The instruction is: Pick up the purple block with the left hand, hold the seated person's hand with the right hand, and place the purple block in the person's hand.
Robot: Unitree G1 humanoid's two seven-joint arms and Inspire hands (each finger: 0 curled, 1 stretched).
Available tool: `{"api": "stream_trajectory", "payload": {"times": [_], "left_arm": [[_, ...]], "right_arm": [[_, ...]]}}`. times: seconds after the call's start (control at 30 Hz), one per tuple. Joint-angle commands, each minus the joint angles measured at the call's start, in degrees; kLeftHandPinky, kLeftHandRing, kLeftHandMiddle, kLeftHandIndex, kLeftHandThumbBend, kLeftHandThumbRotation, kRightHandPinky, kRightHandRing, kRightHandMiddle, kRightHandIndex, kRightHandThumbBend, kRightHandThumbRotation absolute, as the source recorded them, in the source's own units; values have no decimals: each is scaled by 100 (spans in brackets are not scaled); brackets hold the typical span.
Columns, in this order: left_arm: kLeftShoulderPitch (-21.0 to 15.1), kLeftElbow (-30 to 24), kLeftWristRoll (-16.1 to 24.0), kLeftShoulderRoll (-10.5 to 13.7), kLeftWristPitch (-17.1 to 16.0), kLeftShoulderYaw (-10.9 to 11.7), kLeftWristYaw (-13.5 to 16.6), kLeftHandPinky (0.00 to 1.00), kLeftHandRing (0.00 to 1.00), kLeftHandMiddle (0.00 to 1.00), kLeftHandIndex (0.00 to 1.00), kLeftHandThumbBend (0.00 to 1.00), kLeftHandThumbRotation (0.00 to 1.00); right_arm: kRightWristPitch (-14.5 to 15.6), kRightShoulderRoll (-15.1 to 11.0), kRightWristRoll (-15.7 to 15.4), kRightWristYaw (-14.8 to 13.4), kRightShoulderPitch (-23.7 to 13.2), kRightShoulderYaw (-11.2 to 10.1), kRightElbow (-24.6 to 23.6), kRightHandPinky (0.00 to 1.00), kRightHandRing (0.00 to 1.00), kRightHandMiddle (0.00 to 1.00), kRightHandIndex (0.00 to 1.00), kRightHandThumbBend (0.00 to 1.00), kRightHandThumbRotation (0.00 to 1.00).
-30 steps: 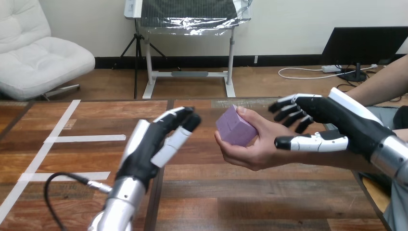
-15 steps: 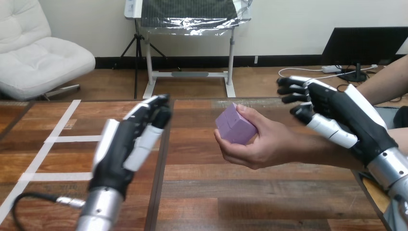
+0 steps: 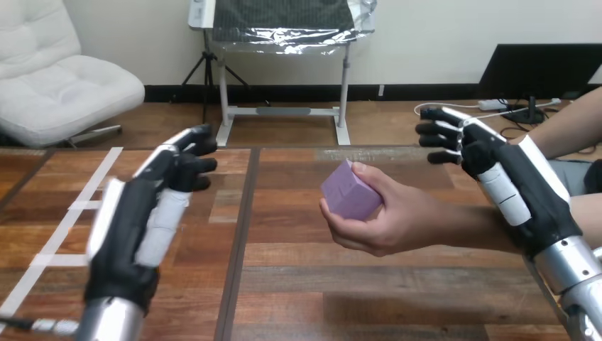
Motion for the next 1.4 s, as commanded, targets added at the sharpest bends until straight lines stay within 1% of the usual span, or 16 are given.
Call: {"api": "stream_trajectory", "payload": {"times": [0.0,0.17,0.33,0.5,0.67,0.83,0.97,1.13,1.23,1.37], "left_arm": [[365,-931,-351,-59,-395,207,-59,69,78,80,80,83,100],[585,-1167,-461,-146,-565,248,1,65,77,78,78,80,100],[759,-1361,-495,-214,-647,265,65,63,77,77,77,82,100],[899,-1467,-532,-268,-797,277,98,60,76,77,75,83,100],[938,-1464,-559,-336,-917,276,109,58,76,77,75,82,100],[942,-1429,-510,-375,-976,263,155,56,76,76,74,81,100],[947,-1407,-506,-387,-989,250,191,55,76,76,73,79,100],[960,-1407,-530,-379,-989,247,204,54,75,76,73,76,100],[959,-1413,-551,-380,-973,228,199,53,75,76,74,75,100],[926,-1369,-568,-377,-1025,209,178,53,76,77,74,73,100]], "right_arm": [[-53,371,509,-25,60,-124,-867,76,83,84,86,92,96],[-57,566,716,-66,254,-68,-1271,76,83,85,86,92,95],[-3,732,842,-100,455,-20,-1642,76,84,85,87,90,96],[123,924,1140,-28,696,66,-2052,77,84,85,86,90,95],[210,1069,1389,78,915,170,-2360,78,84,85,86,90,95],[233,1183,1478,177,1100,250,-2553,78,84,85,85,91,95],[258,1283,1530,234,1283,354,-2730,79,83,85,85,92,95],[265,1400,1604,300,1442,464,-2862,79,83,84,84,92,93],[335,1438,1742,382,1531,547,-2958,79,83,85,85,91,91],[370,1506,1641,344,1675,643,-3085,80,84,85,85,90,89]]}}
